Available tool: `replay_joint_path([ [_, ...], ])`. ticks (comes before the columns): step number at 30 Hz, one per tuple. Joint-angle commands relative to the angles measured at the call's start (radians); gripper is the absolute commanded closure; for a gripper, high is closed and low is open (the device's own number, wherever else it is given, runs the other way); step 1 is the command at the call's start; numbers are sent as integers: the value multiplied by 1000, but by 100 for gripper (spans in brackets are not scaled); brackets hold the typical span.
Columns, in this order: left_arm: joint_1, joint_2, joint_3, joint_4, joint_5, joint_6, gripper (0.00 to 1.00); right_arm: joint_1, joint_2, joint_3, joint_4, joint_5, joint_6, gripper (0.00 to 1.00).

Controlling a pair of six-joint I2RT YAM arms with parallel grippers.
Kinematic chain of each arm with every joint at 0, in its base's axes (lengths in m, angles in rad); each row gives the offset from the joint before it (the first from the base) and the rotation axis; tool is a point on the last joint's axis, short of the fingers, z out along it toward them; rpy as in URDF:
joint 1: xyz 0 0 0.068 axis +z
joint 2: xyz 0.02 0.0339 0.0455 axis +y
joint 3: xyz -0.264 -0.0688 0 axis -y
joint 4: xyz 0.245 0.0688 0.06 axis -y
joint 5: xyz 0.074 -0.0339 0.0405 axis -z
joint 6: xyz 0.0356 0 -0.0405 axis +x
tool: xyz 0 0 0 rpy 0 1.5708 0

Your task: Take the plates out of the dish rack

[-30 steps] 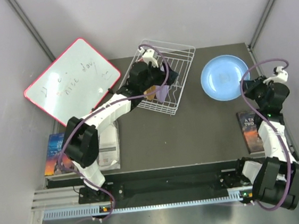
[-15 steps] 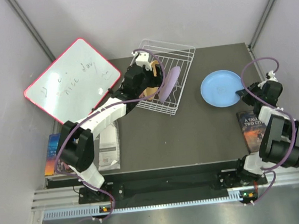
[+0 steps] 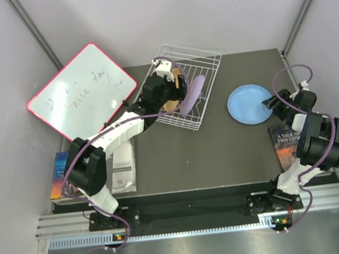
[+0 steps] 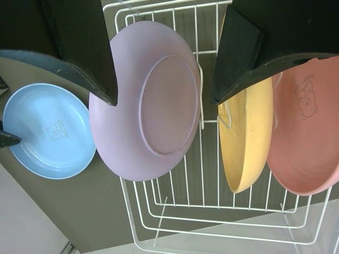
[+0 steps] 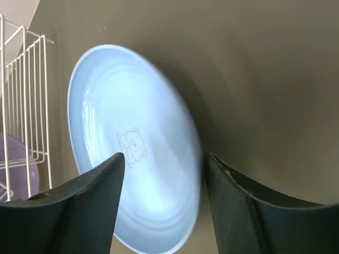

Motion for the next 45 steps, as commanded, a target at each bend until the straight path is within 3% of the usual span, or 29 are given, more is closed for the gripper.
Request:
replay_joint_path([
  [1,-43,-54,-7,25,-55,81,25,3,-41,46,31,22,-35,36],
  [4,-77,-53,-4,23,-93,124,24,6,-92,39,-22,91,-69,29],
  [13,-168,-41,0,26,-195,229,24,8,-193,45,-127,214,-138,26],
  [23,-292,-5,-38,107,-406,401,23,9,-307,-4,-141,216,-150,26],
  [32,-350,85,-47,233,-564,510,24,9,-281,-20,-136,190,-150,26],
  [37,-350,157,-32,299,-679,579,42,9,-281,-23,-131,187,-150,26],
  [39,-350,189,-20,322,-729,608,42,9,-278,-21,-131,185,-150,26],
  [45,-350,212,-10,382,-770,635,70,9,-261,-24,-121,180,-147,26],
])
